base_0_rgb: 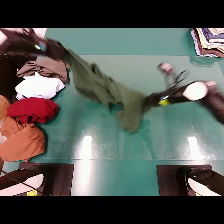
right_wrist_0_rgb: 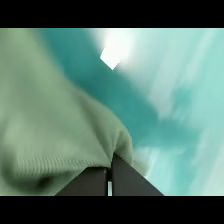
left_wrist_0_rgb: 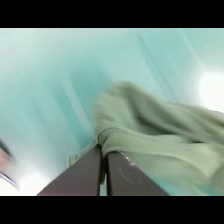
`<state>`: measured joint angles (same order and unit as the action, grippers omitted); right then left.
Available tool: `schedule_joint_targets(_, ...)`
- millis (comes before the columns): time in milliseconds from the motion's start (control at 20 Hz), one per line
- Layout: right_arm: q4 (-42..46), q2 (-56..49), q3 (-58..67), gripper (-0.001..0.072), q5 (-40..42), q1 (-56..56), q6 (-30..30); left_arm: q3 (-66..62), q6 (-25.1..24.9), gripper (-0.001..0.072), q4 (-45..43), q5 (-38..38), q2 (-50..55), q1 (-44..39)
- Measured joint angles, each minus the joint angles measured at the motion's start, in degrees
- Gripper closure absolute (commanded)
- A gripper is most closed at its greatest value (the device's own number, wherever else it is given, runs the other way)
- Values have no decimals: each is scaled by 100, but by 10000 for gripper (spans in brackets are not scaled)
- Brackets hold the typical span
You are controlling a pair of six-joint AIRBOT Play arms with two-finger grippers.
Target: Fold the shirts.
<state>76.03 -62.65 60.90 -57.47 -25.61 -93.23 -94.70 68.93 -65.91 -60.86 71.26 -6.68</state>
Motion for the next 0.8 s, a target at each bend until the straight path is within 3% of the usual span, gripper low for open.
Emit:
schedule_joint_targets(300,579,1294,1547,694,-356,1259,79,-1095,-129,678,-315,348,-1117,-2)
schedule_joint_targets(800,752,2389,3023,694,-444,1606,365,-1488,-179,678,-302,516,-2476,0)
